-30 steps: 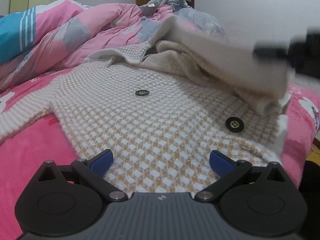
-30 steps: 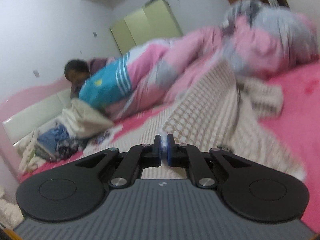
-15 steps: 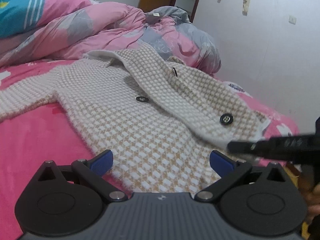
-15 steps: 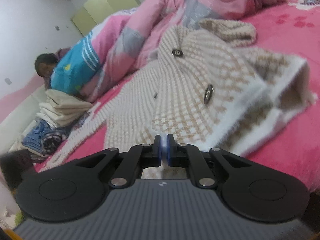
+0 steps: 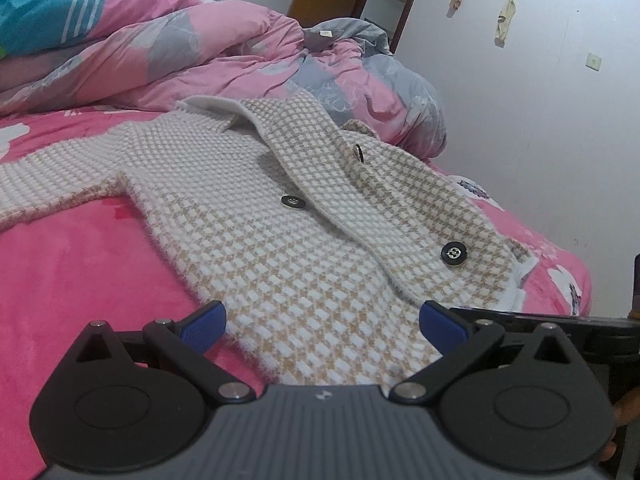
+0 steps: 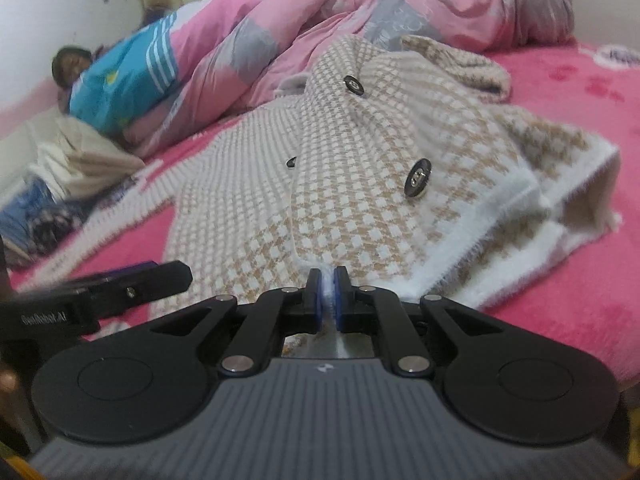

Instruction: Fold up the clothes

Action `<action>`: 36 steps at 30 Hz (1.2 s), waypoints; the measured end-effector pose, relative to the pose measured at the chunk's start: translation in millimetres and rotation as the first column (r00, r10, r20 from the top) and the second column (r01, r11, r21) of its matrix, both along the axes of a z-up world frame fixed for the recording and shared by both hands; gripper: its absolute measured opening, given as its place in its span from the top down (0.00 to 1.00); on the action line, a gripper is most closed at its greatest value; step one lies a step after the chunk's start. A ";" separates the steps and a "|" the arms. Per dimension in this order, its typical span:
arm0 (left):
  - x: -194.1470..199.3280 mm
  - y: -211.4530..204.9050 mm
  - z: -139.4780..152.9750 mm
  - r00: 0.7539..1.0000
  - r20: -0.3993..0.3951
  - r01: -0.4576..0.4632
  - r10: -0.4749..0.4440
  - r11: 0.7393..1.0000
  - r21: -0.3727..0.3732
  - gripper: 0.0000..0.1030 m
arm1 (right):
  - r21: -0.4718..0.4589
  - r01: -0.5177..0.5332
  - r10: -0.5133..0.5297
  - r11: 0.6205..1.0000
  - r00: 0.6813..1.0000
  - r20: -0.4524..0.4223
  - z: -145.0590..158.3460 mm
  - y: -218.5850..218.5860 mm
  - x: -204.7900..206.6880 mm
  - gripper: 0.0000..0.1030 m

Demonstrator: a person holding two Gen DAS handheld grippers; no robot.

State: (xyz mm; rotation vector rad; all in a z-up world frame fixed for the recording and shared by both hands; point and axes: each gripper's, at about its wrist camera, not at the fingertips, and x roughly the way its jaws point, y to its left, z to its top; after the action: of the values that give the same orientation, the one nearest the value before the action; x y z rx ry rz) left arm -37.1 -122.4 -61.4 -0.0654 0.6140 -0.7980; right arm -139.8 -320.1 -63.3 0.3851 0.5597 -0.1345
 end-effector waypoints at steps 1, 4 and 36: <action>-0.5 1.6 0.6 1.000 0.001 0.000 0.000 1.000 -0.002 0.00 | -0.012 0.002 -0.002 1.000 1.000 -0.003 0.4 1.8 0.1 0.95; -1.1 5.9 2.4 1.000 -0.001 -0.002 0.002 1.000 -0.006 0.00 | -0.036 0.012 -0.012 0.999 1.000 -0.006 2.4 6.6 -0.5 0.94; -49.5 -100.3 16.1 0.922 0.188 0.294 -0.338 0.929 0.227 0.50 | 0.624 0.218 -0.438 0.750 0.871 0.223 -14.8 -134.7 -99.0 0.67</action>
State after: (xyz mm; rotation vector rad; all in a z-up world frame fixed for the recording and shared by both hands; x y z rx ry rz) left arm -86.7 -222.7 -45.3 0.3086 0.4897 -1.0391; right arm -238.7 -454.8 -78.1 1.0995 0.1442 -0.2344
